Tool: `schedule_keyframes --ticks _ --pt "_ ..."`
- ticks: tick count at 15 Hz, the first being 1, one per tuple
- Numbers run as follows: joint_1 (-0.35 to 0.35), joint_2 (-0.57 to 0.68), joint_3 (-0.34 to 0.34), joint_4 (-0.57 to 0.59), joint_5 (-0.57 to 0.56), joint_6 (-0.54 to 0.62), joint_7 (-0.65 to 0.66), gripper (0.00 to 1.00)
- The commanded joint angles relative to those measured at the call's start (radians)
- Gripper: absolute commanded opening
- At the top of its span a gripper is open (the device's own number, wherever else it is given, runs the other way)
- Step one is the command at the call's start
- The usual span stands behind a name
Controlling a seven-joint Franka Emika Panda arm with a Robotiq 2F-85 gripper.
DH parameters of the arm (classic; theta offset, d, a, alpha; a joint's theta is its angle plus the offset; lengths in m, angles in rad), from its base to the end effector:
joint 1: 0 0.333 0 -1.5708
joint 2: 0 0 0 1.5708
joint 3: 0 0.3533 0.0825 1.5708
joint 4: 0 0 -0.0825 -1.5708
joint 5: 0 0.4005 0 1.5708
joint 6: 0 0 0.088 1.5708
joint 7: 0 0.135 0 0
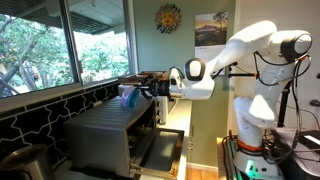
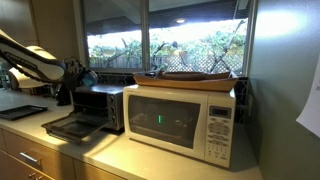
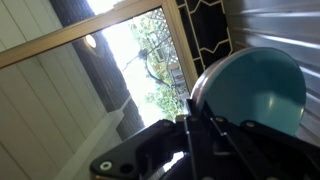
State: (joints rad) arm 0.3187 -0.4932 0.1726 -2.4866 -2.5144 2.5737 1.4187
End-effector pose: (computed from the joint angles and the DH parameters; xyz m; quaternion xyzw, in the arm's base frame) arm 0.3954 0.2199 0.5235 0.5233 0.4366 0.6272 0.3770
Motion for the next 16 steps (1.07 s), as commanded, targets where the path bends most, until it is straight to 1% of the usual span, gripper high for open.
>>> schedule_keyframes --ticks 1,4,11,13,16 --pt "0.061 -0.022 -0.010 -0.053 0.003 -0.067 -0.082 0.01" --pt "0.090 -0.020 -0.003 -0.071 0.002 -0.098 -0.122 0.01" --pt "0.136 -0.006 0.053 -0.146 0.002 -0.316 -0.177 0.01" --pt "0.141 0.006 0.055 -0.166 0.001 -0.347 -0.174 0.01" --pt "0.139 0.035 0.069 -0.179 0.000 -0.430 -0.184 0.01"
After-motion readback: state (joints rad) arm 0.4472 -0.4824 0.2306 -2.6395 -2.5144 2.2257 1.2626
